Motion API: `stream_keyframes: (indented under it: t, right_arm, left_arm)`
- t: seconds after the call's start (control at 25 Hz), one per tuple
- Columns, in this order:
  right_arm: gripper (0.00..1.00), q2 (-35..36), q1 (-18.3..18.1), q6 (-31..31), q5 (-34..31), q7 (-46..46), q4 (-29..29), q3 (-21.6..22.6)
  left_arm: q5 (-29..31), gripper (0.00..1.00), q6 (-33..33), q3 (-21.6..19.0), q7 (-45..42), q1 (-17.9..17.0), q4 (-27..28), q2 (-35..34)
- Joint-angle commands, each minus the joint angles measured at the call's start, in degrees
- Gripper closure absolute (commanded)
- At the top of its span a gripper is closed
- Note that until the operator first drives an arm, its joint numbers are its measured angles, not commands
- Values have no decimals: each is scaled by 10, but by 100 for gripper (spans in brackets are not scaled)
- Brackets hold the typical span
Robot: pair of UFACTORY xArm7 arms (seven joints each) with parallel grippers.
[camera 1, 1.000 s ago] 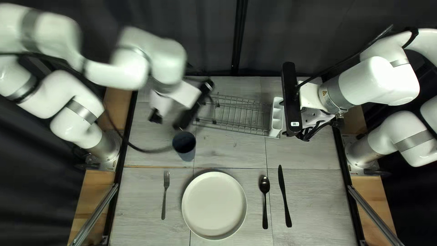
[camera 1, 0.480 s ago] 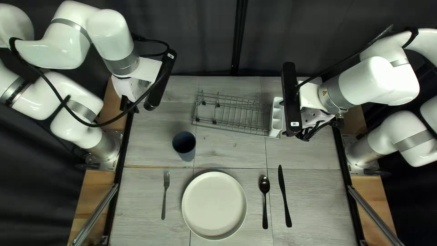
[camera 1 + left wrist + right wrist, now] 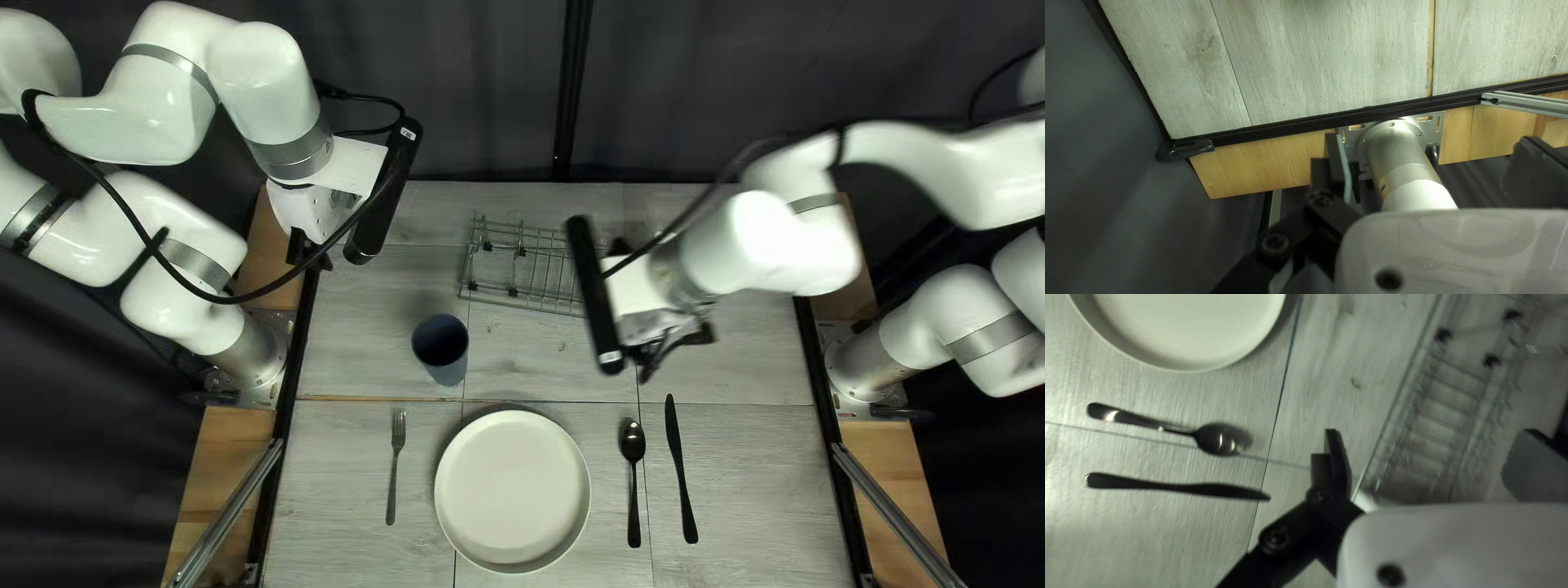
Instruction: Pick up and place plate onto table. Place down one fork to the left of the plate. Place spoon and knife to the right of the plate. Place cup above the knife and spoon
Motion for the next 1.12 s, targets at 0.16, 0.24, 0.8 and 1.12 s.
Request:
stream_keyframes:
  t: [0.16, 0.24, 0.8, 1.12]
  right_arm:
    - [0, 176, -43, -32, 111, -151, 133, 20]
    - [0, 200, -50, -27, 121, -170, 162, 26]
    - [0, 387, -103, 11, 161, -277, 381, 76]
    - [100, 409, -108, 5, 162, -287, 378, 80]
  left_arm:
    - [0, 0, 0, 0, 0, 0, 0, 0]
    - [0, 0, 0, 0, 0, 0, 0, 0]
    - [0, 0, 0, 0, 0, 0, 0, 0]
    - [0, 0, 0, 0, 0, 0, 0, 0]
